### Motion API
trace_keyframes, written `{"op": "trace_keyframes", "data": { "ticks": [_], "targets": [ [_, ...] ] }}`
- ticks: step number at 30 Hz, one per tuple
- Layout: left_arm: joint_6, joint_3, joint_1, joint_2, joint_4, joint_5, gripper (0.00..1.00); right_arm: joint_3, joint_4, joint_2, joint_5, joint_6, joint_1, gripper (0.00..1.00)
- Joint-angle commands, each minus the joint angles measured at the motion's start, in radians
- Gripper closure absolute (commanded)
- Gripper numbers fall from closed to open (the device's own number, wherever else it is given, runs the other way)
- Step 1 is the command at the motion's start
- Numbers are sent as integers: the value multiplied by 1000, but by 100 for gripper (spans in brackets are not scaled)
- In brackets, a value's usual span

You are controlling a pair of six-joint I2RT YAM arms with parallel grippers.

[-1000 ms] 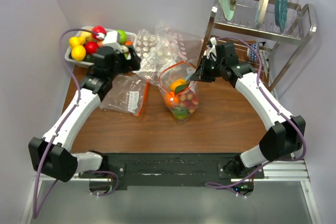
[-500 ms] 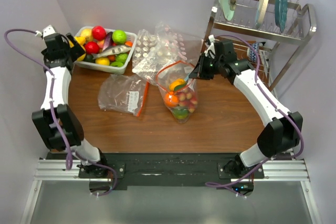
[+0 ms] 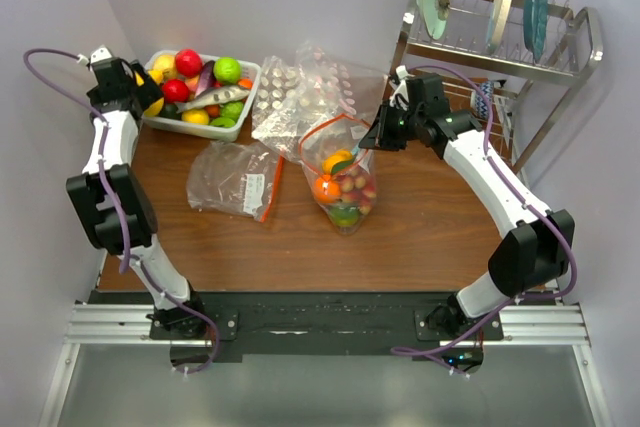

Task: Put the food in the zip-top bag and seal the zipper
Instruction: Pick up the fake fruit from the bin.

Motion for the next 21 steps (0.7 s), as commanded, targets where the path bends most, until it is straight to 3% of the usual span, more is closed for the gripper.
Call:
{"op": "trace_keyframes", "data": {
  "ticks": [1, 10, 14, 19, 21],
  "targets": [
    [38, 109, 8, 53, 36, 10, 3, 46, 24, -4, -22, -9, -1, 100],
    [51, 209, 11, 159, -29, 62, 9, 57, 27, 15, -32, -8, -1, 100],
    [43, 212, 15, 179, -30, 100, 17, 63, 31, 22, -38, -5, 1, 100],
    [38, 214, 23, 202, -33, 99, 19, 62, 34, 24, -41, -3, 1, 100],
    [35, 214, 29, 210, -30, 134, 26, 60, 34, 24, -41, -2, 1, 100]
  ]
}}
